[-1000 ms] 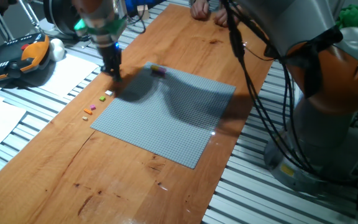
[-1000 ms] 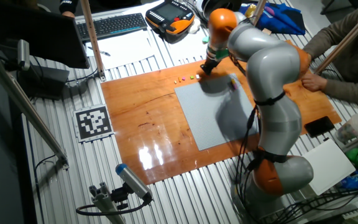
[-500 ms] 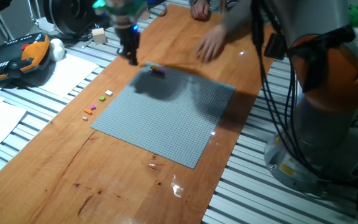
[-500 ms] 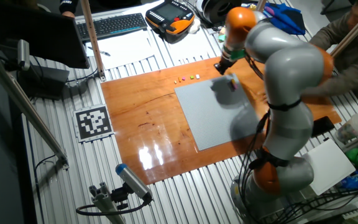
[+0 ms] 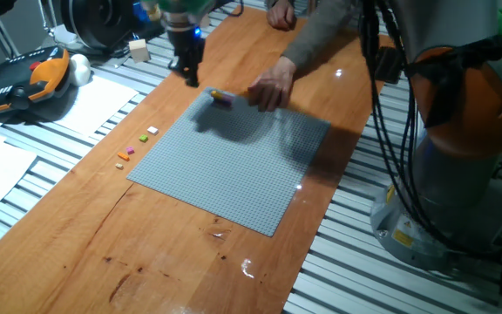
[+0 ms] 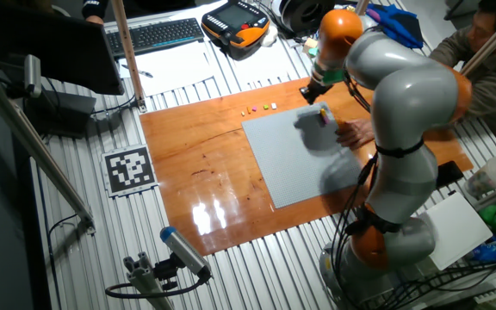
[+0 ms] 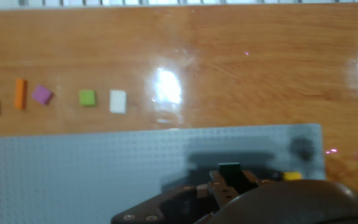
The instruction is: Stack small Lego blocks one on top of the other
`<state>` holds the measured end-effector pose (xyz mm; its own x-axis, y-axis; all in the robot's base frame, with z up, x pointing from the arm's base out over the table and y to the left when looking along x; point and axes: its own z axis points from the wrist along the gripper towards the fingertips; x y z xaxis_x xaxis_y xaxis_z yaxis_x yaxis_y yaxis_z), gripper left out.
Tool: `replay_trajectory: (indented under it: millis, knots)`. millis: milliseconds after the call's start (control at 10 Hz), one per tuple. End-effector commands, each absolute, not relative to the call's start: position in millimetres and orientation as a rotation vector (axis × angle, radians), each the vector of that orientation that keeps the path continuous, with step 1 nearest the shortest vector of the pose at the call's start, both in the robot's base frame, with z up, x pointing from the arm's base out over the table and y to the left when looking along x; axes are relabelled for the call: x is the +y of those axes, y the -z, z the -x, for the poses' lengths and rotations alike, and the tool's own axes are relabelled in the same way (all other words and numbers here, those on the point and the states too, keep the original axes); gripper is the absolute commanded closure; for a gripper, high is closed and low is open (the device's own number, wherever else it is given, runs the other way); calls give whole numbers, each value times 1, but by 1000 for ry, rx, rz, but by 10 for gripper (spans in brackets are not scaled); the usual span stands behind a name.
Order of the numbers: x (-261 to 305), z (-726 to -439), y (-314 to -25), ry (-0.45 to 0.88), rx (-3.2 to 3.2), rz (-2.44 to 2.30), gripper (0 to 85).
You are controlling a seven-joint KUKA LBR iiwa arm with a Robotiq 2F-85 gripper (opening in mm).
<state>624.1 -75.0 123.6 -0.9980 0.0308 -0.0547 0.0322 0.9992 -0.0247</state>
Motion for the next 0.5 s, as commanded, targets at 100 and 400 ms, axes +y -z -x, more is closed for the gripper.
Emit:
replay_trajectory:
  millis: [100, 400]
  knots:
    - [-50, -640, -120, 21, 3096, -132, 850]
    - [-50, -640, -120, 62, 3068, -167, 850]
